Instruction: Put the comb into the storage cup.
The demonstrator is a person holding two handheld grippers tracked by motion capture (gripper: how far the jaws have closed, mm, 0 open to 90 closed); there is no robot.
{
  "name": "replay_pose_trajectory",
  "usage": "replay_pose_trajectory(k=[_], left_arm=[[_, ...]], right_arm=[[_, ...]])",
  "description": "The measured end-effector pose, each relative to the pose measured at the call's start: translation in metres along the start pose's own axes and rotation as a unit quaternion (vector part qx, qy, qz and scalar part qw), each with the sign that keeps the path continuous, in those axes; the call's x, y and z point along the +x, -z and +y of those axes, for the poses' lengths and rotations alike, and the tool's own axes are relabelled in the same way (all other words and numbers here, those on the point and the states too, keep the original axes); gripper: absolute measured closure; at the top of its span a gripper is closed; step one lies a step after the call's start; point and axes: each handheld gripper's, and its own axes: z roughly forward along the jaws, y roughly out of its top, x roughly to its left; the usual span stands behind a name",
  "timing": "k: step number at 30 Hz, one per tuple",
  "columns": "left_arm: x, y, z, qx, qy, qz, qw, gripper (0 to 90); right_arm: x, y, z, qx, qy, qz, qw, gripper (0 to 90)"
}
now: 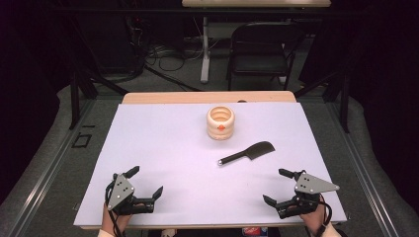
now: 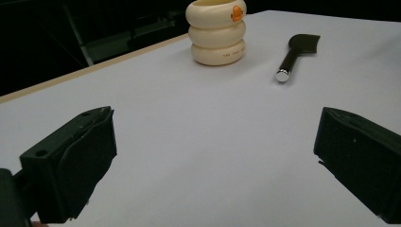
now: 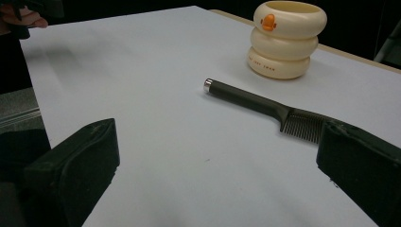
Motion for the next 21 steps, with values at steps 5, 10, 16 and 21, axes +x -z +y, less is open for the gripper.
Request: replay_pose_trajectory(k=[5,10,16,21], left_arm=[[0.000,0.000,0.000,0.003,-0.002,0.000,1.0000,0.2],[0.000,0.000,0.000,0.001,-0.001,0.003,1.0000,0.2],[0.000,-0.001,0.000,0.002,-0.001,0.003,1.0000,0.2],[0.000,0.000,0.000,0.002,0.001,0.005,1.0000,0.2]], right_arm=[[0.000,-0.001,0.000,0.002,0.001,0.000,1.0000,0.0],[0.000,-0.002,0.001,0.006,-0.001,0.001,1.0000,0.0],[0.000,-0.005,0.001,0.009,-0.002,0.002,1.0000,0.0],[0.001,-0.010,0.004,0.024,-0.007,-0.010,0.9996,0.0]])
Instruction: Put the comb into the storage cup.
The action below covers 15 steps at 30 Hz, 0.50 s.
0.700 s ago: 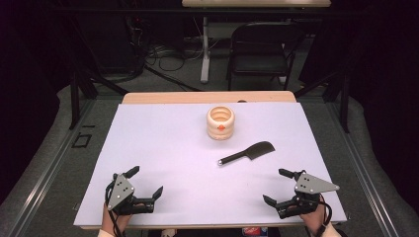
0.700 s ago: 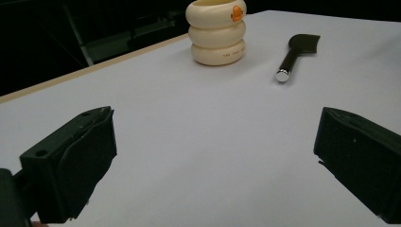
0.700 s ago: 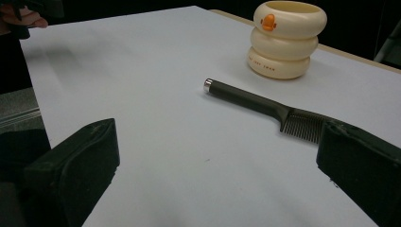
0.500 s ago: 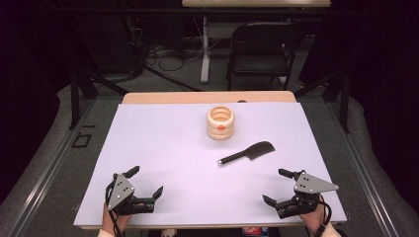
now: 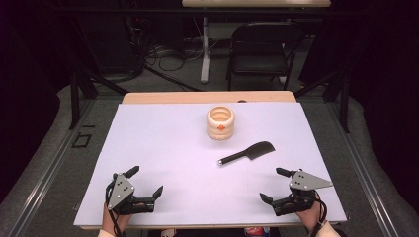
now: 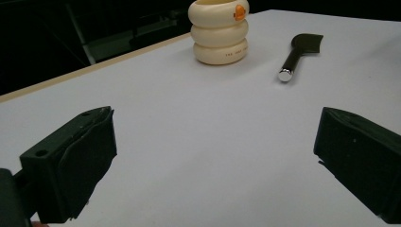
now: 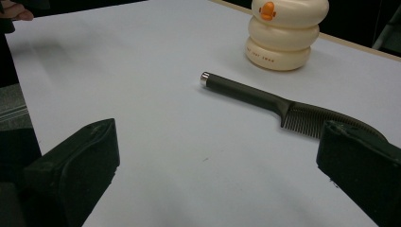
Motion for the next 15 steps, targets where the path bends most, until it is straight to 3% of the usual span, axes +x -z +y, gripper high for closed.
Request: replay_pose_trajectory(k=[15], left_arm=[[0.001,0.004,-0.002,-0.002,0.007,0.005,1.0000,0.2]], right_arm=[[-0.012,-0.020,0.013,0.007,-0.013,0.007,0.9999,0.0]])
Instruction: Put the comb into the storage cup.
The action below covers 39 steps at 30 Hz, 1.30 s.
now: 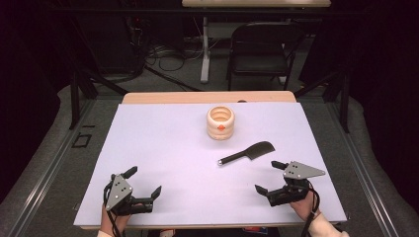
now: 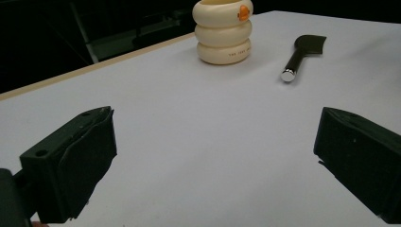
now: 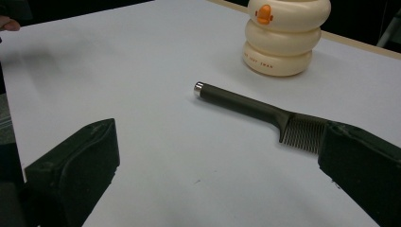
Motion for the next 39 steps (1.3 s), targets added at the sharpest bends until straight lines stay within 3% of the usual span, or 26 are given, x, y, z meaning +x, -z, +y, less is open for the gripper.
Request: replay_pose_trajectory(k=[27,39], left_arm=[[0.000,0.002,0.000,0.001,0.000,0.006,1.0000,0.2],[0.000,0.003,-0.001,0.001,-0.002,0.010,0.9999,0.2]], right_arm=[[-0.007,-0.034,0.019,0.013,0.006,0.027,0.9995,0.0],[-0.010,-0.052,0.027,0.031,0.006,0.032,0.9990,0.0]])
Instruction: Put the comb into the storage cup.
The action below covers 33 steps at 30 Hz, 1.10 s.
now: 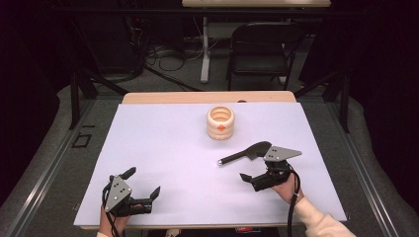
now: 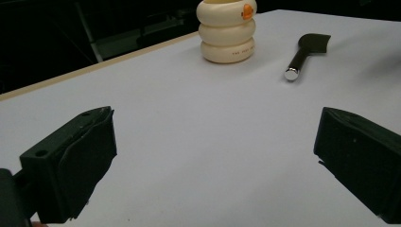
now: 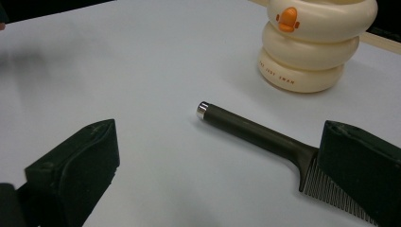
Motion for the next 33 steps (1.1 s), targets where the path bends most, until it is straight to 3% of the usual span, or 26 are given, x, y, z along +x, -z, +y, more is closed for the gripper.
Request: replay_pose_trajectory(k=[18,33], left_arm=[[0.000,0.001,-0.001,0.002,0.003,0.001,1.0000,0.2],[0.001,0.004,-0.001,0.003,0.001,0.005,1.0000,0.2]], right_arm=[[-0.006,-0.018,0.010,0.012,0.004,0.006,0.9999,0.0],[-0.017,-0.027,0.016,0.010,-0.010,0.007,0.9999,0.0]])
